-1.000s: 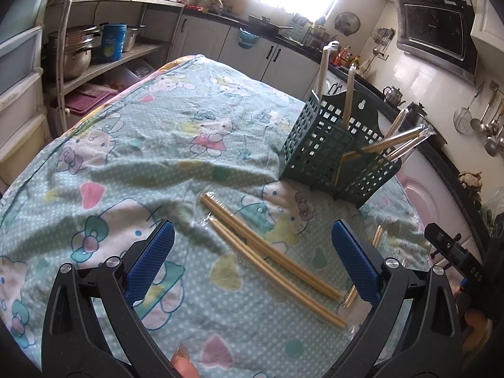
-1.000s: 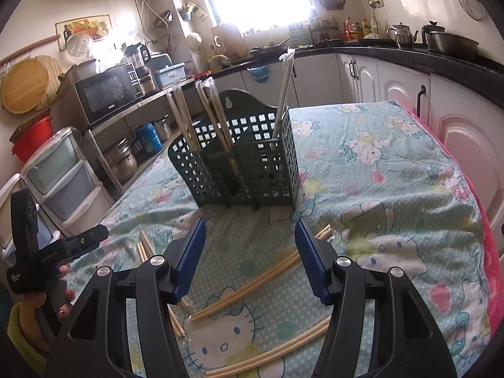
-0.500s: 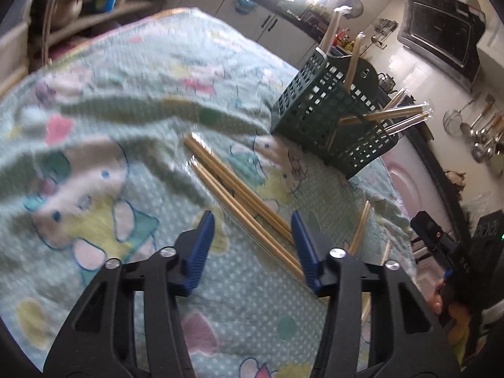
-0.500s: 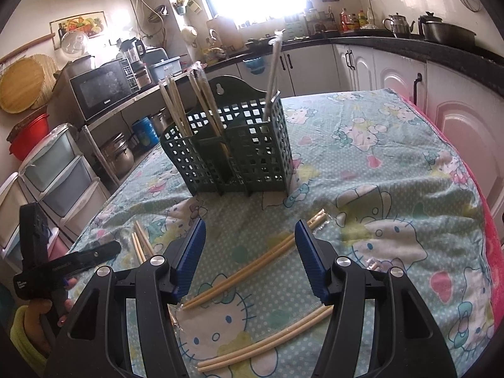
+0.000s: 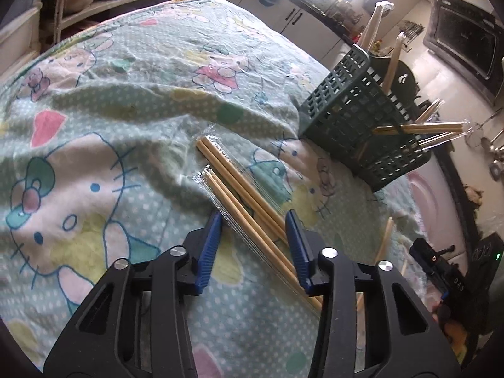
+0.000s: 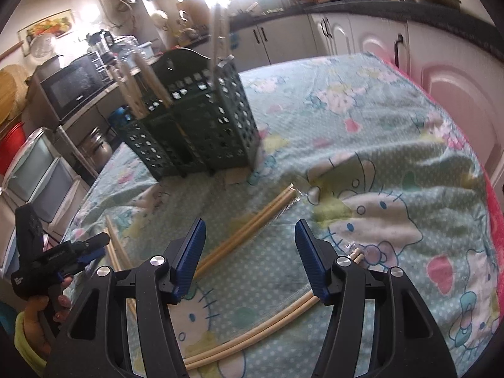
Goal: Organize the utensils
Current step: 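Close the left tool on a wooden chopstick while the right tool grasps another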
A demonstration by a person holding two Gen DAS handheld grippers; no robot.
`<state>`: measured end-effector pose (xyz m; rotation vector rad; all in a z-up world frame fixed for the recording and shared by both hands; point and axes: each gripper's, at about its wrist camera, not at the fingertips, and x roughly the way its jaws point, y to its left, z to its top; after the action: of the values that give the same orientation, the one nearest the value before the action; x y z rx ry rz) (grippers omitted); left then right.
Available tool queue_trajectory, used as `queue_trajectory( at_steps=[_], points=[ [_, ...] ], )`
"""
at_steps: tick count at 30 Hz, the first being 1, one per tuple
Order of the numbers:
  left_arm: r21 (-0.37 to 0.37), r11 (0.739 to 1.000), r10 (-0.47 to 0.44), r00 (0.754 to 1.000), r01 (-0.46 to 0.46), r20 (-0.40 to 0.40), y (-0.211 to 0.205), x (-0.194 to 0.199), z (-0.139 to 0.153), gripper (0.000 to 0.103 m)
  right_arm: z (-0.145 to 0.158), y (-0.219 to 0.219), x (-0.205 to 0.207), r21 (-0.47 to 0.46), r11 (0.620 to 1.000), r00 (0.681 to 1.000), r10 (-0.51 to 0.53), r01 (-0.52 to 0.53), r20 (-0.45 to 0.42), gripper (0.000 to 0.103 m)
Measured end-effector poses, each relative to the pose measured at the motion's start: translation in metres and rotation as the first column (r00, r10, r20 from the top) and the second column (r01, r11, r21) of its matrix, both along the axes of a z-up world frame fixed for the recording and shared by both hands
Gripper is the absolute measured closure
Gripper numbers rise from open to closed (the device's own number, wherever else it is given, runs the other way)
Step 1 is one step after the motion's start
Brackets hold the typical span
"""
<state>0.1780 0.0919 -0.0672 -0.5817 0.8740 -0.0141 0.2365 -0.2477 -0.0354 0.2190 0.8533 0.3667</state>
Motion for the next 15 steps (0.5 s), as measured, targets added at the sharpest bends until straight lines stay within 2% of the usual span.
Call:
queue_trajectory(
  at_steps=[5, 9, 14, 15],
  points=[
    [-0.001, 1.000, 0.003, 1.000, -0.003, -0.005, 0.008, 0.002, -0.003, 0.084, -0.015, 0.000, 0.025, 0.040, 0.999, 0.995, -0.011, 0.015, -0.101, 0.046],
    [-0.017, 1.000, -0.005, 1.000, 0.005, -0.002, 0.012, 0.001, -0.004, 0.084, -0.029, 0.006, 0.043, 0.060, 0.998, 0.985, -0.015, 0.026, -0.174, 0.047],
    [-0.036, 0.999, -0.004, 1.000, 0.004, -0.002, 0.014, 0.003, -0.005, 0.084, -0.029, 0.009, 0.059, 0.060, 0.996, 0.984, -0.048, 0.059, -0.171, 0.047],
    [-0.044, 0.999, -0.002, 1.000, 0.002, 0.000, 0.016, 0.004, -0.005, 0.084, -0.030, 0.009, 0.064, 0.060, 0.996, 0.982, -0.058, 0.069, -0.178, 0.051]
  ],
)
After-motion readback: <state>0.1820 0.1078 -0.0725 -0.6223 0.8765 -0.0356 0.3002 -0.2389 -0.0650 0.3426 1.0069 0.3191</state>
